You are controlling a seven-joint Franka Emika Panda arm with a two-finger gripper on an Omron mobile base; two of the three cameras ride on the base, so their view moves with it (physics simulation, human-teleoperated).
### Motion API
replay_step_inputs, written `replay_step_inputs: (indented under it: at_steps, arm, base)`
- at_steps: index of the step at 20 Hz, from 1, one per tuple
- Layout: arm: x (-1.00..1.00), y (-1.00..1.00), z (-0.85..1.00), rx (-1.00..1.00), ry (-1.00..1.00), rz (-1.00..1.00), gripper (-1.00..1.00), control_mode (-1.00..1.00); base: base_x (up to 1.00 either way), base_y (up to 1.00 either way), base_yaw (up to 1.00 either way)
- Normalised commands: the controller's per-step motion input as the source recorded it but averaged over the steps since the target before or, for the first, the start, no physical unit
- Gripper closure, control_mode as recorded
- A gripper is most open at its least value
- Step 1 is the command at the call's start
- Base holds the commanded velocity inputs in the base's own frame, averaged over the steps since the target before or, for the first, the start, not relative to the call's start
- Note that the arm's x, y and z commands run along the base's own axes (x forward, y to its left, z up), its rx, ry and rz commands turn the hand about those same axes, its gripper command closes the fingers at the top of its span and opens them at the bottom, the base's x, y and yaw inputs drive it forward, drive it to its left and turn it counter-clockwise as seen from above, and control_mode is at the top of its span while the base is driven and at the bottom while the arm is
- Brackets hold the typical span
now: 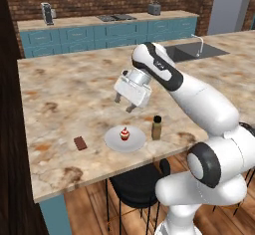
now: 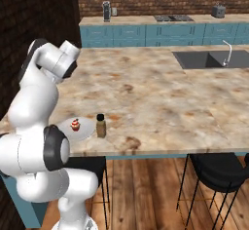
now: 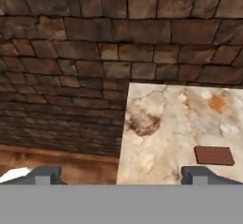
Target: Take the cinnamon bottle from the cabinet and place it on the dining table, next to the plate with the cupcake. Then take the chocolate from the dining counter and place it on the cupcake plate.
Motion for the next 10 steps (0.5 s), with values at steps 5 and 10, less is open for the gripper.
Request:
replay_step_inputs:
  at_steps: [5, 10]
  arm:
    - [0.07, 0.56, -0.4, -0.06, 0.01, 0.37, -1.0, -1.0]
    - [0.26, 0.45, -0.48, -0.06, -0.01, 0.59, -1.0, -1.0]
  base:
    - [0.0, 0.0, 0.0]
    - [0.0, 0.0, 0.0]
